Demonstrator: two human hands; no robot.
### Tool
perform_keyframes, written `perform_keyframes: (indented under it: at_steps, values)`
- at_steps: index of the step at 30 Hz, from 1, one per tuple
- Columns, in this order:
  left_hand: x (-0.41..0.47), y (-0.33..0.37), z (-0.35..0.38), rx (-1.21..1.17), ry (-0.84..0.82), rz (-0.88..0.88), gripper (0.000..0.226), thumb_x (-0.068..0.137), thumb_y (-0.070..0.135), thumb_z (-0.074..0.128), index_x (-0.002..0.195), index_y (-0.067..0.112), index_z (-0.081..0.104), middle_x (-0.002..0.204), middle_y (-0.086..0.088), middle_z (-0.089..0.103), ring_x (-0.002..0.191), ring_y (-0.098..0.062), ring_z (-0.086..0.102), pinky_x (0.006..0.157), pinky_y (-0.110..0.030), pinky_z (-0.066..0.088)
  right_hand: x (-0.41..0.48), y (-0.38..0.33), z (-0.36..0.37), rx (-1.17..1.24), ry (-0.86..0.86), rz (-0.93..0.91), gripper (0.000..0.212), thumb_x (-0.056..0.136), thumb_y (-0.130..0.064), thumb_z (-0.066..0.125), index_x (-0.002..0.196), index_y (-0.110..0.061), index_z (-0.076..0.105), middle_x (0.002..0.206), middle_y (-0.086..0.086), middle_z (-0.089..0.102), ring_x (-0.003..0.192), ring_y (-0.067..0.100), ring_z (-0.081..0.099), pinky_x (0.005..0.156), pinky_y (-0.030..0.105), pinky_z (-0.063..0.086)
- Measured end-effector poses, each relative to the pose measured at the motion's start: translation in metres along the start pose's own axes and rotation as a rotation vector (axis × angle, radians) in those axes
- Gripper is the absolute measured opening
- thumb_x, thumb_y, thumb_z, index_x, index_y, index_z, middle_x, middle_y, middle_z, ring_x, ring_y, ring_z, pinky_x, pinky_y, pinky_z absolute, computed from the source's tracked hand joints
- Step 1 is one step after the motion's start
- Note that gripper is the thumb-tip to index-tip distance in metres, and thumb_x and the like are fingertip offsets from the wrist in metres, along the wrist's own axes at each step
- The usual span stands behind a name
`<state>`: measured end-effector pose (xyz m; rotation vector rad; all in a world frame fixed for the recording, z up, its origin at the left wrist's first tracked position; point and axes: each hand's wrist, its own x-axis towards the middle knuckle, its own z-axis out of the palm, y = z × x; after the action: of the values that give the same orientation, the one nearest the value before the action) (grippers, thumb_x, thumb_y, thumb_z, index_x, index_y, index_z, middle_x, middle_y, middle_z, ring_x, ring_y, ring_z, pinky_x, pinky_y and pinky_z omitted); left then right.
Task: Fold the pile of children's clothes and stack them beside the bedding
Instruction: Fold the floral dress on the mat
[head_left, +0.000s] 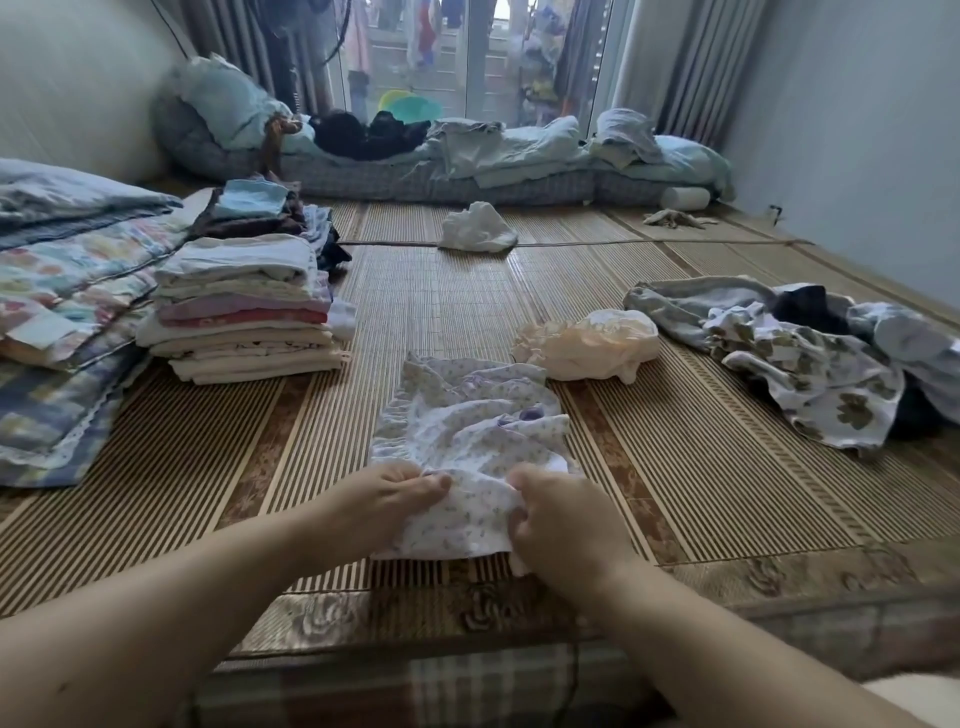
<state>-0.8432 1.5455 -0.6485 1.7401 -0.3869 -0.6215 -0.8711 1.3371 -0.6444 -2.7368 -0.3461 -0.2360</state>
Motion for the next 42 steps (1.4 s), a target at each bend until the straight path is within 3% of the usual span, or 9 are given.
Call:
perform_keyframes:
  at_steps: [7,10,15,19,24,28,32,36,42]
  values:
    - [-0.018,-0.008,-0.001,0.34,-0.048,-0.02,0.042,0.084,0.061,0.05,0.06,0.027,0.056,0.057,0.014,0.049,0.055,-0.004,0.043,0.057,-0.024,0.037,0.0,0.051,-0.048,-0.07,-0.469,-0.028,0.027,0.086,-0.013,0.058,0.06,-0.016,0.057,0.064,-0.006,0.061,0.054,0.002,0.051,0.053,0.017,0.05]
    - [-0.028,-0.017,0.004,0.752,-0.178,0.122,0.054,0.084,0.075,0.035,0.088,0.032,0.069,0.096,0.019,0.07,0.087,0.002,0.064,0.082,-0.025,0.051,-0.01,0.065,-0.054,-0.012,-0.549,-0.003,0.016,0.082,-0.027,0.07,0.077,-0.041,0.063,0.093,-0.02,0.063,0.081,-0.004,0.06,0.071,0.014,0.053]
    - [-0.039,-0.028,0.017,1.012,-0.224,0.392,0.048,0.095,0.056,0.034,0.13,0.035,0.057,0.138,0.035,0.034,0.138,0.012,0.012,0.115,-0.015,-0.003,-0.034,0.066,-0.038,0.038,-0.728,-0.014,0.129,0.049,-0.059,0.082,0.127,-0.073,-0.019,0.144,-0.038,-0.026,0.141,0.005,-0.021,0.116,0.043,-0.003]
    - [-0.048,-0.034,0.022,1.053,-0.199,0.444,0.038,0.097,0.041,0.038,0.132,0.043,0.053,0.142,0.028,0.04,0.139,0.011,0.013,0.116,-0.022,0.0,-0.053,0.058,-0.005,-0.171,-0.691,-0.25,0.121,0.064,-0.065,0.069,0.125,-0.064,-0.035,0.133,-0.027,-0.051,0.126,0.006,-0.049,0.105,0.045,-0.024]
    - [-0.044,-0.042,0.016,0.91,-0.162,0.422,0.038,0.093,0.033,0.049,0.129,0.033,0.059,0.136,0.029,0.046,0.133,0.02,0.022,0.109,-0.004,0.017,-0.05,0.073,-0.004,-0.283,-0.551,-0.355,0.066,0.09,-0.037,0.049,0.144,-0.055,0.015,0.154,-0.026,-0.006,0.142,0.004,-0.019,0.114,0.047,-0.01]
    - [-0.044,-0.045,0.011,0.758,-0.137,0.355,0.034,0.092,0.044,0.056,0.125,0.036,0.062,0.127,0.033,0.054,0.127,0.016,0.037,0.106,-0.006,0.029,-0.048,0.077,-0.019,0.114,-0.493,-0.356,0.023,0.091,-0.036,0.056,0.11,-0.044,0.066,0.133,-0.043,0.04,0.134,-0.019,0.02,0.114,0.015,0.019]
    - [-0.046,-0.032,0.007,0.547,-0.121,0.216,0.029,0.089,0.051,0.054,0.086,0.025,0.067,0.075,0.017,0.063,0.073,-0.005,0.061,0.069,-0.02,0.047,-0.035,0.07,-0.035,0.517,-0.493,-0.038,0.013,0.075,-0.04,0.059,0.08,-0.036,0.07,0.092,-0.02,0.071,0.094,0.0,0.065,0.082,0.023,0.052]
    - [-0.032,-0.006,0.008,0.108,0.068,0.048,0.041,0.084,0.051,0.06,0.056,0.021,0.052,0.056,0.005,0.043,0.05,-0.011,0.037,0.049,-0.026,0.031,-0.008,0.063,-0.042,0.857,-0.411,0.083,0.026,0.087,-0.01,0.06,0.066,-0.025,0.065,0.065,-0.004,0.056,0.059,0.013,0.05,0.055,0.022,0.046]
    - [0.025,0.013,-0.007,0.142,0.47,-0.02,0.034,0.1,0.028,0.048,0.115,0.001,0.064,0.112,-0.02,0.067,0.099,-0.037,0.065,0.092,-0.054,0.05,0.047,0.059,-0.016,0.698,-0.011,0.278,0.014,0.089,-0.024,0.062,0.102,-0.031,0.063,0.089,-0.006,0.065,0.078,0.012,0.063,0.063,0.026,0.049]
